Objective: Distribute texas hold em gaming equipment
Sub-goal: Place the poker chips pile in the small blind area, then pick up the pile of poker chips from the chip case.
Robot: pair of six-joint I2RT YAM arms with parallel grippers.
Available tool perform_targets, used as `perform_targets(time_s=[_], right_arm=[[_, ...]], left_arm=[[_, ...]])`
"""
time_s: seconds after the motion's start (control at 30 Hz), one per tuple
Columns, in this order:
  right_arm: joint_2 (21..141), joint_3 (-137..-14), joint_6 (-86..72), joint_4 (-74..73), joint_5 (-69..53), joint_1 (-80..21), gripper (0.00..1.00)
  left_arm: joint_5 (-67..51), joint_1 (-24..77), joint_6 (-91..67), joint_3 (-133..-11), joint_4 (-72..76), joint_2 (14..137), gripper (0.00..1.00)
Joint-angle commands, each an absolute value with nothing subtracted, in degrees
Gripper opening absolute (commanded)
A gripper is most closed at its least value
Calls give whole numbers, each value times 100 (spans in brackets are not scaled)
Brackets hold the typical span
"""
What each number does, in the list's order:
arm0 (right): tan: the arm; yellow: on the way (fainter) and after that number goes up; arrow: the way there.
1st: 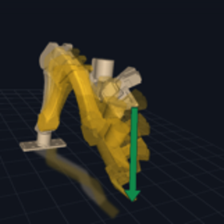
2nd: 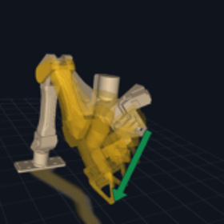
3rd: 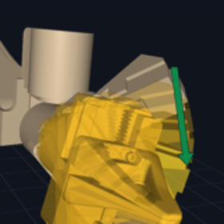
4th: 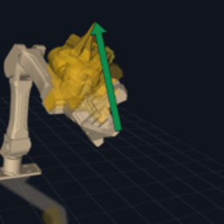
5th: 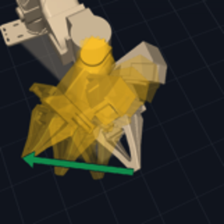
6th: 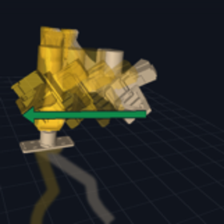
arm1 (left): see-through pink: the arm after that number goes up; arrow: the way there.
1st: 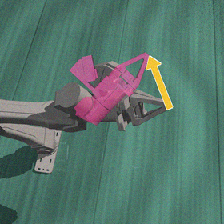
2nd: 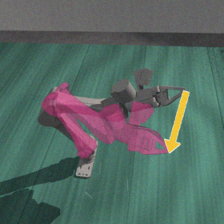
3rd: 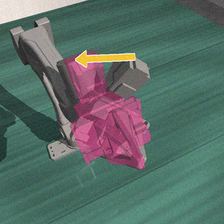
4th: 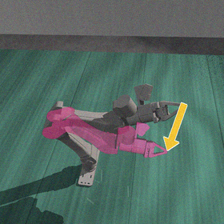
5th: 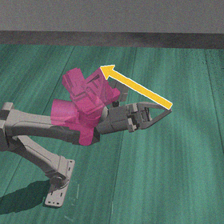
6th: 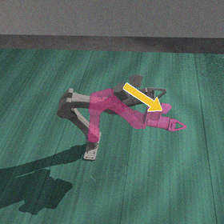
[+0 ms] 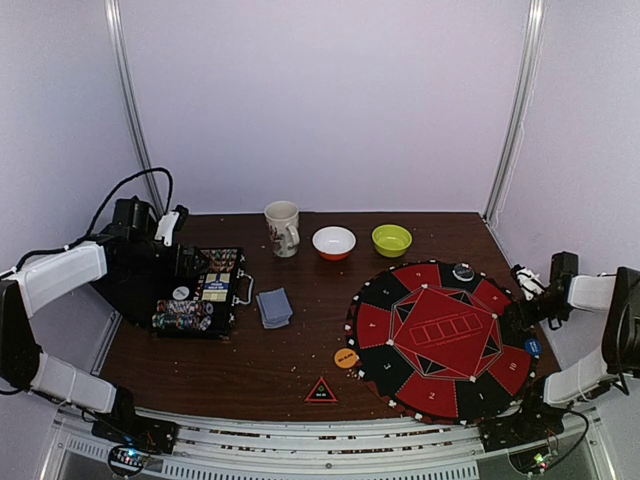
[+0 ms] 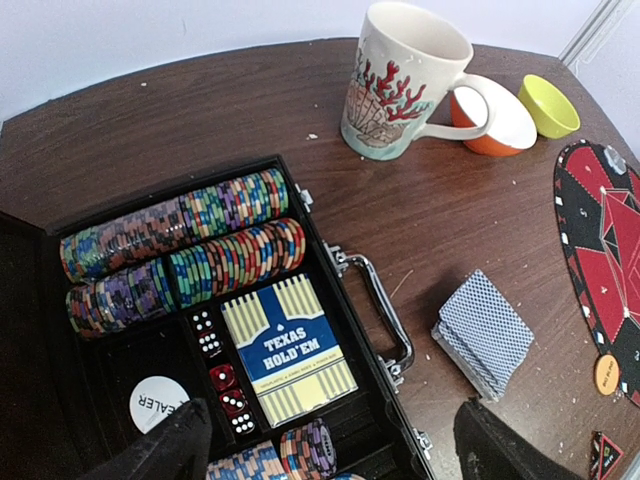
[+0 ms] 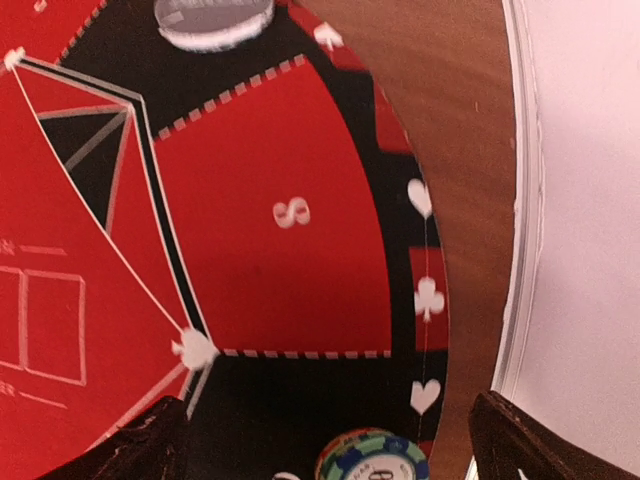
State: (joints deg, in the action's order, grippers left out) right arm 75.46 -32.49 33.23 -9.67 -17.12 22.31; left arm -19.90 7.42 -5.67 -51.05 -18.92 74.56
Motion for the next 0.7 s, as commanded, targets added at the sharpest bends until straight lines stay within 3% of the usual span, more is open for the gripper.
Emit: perform_targets(time_s=[0.0, 0.2, 0.33, 0.53, 0.67], right_arm=[[7436, -3890, 2802, -843, -2102, 1534, 100], [7406, -4783, 2059, -513, -1797, 273, 100], [7402, -5303, 1748, -235, -1475, -371, 100], [7486, -5497, 1954, 103, -1245, -1024, 100], [7440, -5330, 2020, 411, -1276, -1136, 100]], left_arm=[[-2151, 677, -461, -4964, -1444, 7225, 87], [-1763, 682, -727, -5304, -2091, 7381, 85], [-1168, 753, -1055, -5522, -2728, 7455, 78], [-735, 1552, -1634, -5634, -3499, 7248, 70], [-666, 1749, -2170, -5505, -3648, 7369, 54]])
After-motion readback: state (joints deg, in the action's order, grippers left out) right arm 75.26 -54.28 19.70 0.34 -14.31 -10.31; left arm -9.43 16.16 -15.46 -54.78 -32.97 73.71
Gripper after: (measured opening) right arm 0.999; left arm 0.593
